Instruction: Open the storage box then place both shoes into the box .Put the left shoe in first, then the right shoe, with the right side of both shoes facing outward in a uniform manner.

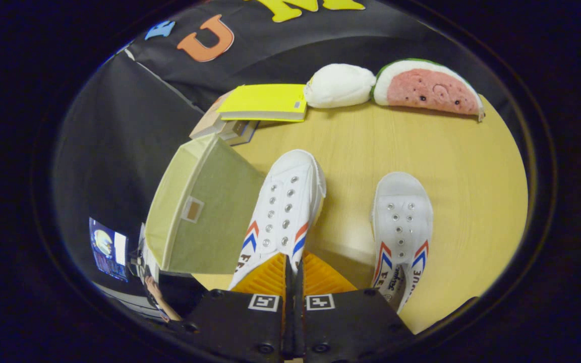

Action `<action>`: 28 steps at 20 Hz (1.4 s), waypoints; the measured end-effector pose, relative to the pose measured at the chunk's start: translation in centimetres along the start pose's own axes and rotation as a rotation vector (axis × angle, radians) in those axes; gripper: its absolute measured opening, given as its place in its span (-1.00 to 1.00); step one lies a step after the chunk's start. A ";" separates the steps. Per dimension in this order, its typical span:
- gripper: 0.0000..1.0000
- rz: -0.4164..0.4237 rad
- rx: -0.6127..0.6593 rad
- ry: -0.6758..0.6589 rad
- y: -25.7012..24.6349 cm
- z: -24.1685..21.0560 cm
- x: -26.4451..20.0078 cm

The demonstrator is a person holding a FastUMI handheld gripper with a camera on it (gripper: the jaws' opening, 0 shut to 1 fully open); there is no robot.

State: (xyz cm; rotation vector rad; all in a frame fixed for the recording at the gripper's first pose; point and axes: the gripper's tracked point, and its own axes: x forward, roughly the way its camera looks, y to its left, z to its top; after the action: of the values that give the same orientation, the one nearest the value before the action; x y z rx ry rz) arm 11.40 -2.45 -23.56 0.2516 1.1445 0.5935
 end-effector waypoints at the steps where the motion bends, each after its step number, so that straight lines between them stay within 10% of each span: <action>1: -0.88 0.009 0.024 -0.028 0.7 0.2 -0.5; 16: -0.89 0.065 0.039 -0.329 14.7 3.4 -3.4; 28: -0.89 0.114 0.117 -0.232 26.2 0.6 5.8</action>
State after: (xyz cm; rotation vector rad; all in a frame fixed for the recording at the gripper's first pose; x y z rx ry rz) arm 5.42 22.31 -15.25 0.4766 0.9459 0.5816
